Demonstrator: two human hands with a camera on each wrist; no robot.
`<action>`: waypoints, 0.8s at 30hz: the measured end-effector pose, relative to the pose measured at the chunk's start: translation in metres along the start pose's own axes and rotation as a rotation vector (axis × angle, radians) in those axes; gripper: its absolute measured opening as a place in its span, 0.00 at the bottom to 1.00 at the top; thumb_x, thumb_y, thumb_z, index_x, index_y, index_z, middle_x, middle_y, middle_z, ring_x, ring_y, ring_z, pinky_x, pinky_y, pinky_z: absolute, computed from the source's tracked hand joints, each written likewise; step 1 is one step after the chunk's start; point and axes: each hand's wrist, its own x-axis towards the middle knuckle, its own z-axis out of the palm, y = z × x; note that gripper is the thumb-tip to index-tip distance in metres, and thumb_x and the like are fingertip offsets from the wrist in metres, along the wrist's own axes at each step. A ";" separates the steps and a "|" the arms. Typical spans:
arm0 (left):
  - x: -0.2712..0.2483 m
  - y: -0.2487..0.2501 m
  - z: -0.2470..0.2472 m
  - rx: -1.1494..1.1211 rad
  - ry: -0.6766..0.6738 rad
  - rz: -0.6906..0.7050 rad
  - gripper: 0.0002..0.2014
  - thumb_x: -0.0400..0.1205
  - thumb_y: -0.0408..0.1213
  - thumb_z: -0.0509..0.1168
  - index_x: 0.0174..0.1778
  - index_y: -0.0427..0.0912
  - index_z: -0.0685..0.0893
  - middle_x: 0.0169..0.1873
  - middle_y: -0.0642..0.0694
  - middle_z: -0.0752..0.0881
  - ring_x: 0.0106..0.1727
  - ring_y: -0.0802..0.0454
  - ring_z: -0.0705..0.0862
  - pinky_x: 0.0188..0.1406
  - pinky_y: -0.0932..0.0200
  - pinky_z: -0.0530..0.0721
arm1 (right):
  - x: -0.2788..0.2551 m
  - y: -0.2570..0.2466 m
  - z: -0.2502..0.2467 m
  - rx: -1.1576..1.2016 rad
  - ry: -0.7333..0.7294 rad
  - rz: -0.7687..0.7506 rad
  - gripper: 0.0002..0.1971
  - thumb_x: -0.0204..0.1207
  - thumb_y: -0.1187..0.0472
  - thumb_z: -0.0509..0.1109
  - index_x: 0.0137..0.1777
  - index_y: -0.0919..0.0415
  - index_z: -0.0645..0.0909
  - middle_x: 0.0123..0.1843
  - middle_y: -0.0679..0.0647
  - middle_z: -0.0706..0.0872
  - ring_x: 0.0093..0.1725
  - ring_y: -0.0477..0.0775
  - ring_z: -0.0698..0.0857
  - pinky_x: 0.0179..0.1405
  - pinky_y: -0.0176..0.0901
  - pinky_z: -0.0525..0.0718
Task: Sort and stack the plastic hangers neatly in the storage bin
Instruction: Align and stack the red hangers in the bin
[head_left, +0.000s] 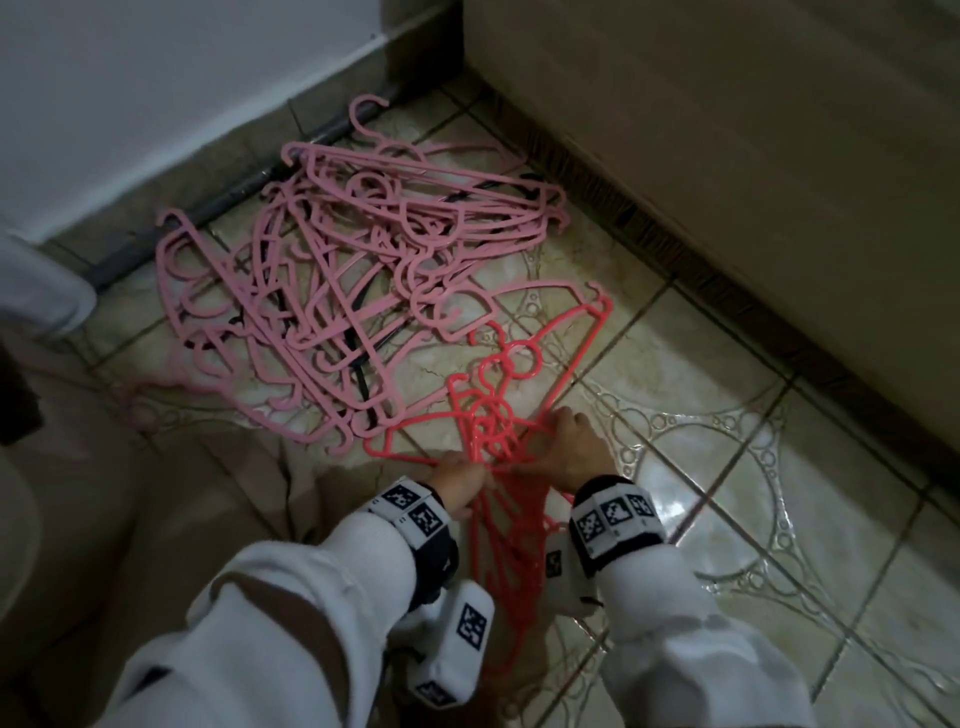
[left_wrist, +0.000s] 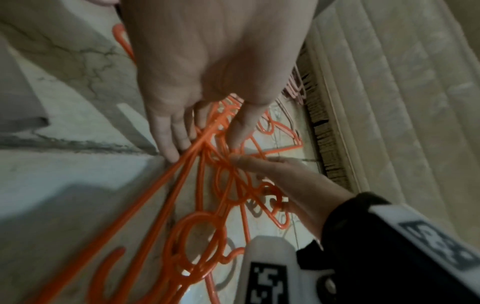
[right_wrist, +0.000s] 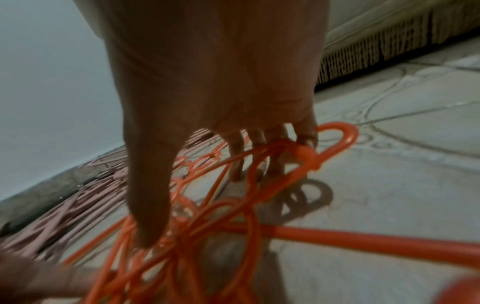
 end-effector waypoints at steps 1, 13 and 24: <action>0.000 -0.001 -0.001 -0.009 -0.019 -0.004 0.05 0.79 0.26 0.59 0.45 0.40 0.74 0.41 0.44 0.76 0.52 0.49 0.73 0.52 0.55 0.75 | 0.001 -0.001 0.003 -0.016 -0.001 0.012 0.39 0.53 0.36 0.80 0.60 0.56 0.76 0.59 0.56 0.81 0.61 0.59 0.81 0.62 0.50 0.80; -0.011 -0.015 0.004 -0.208 -0.140 0.105 0.15 0.72 0.22 0.57 0.53 0.33 0.80 0.44 0.31 0.84 0.37 0.46 0.81 0.25 0.65 0.78 | 0.003 -0.018 0.010 -0.279 -0.096 0.050 0.23 0.74 0.38 0.63 0.63 0.50 0.76 0.58 0.51 0.86 0.61 0.55 0.82 0.73 0.61 0.55; -0.050 0.017 0.017 -0.130 -0.306 0.167 0.10 0.80 0.24 0.56 0.43 0.42 0.78 0.33 0.48 0.78 0.30 0.57 0.80 0.22 0.69 0.76 | -0.034 -0.007 -0.048 -0.268 0.017 -0.002 0.19 0.84 0.47 0.53 0.72 0.50 0.70 0.69 0.52 0.80 0.71 0.55 0.76 0.75 0.55 0.54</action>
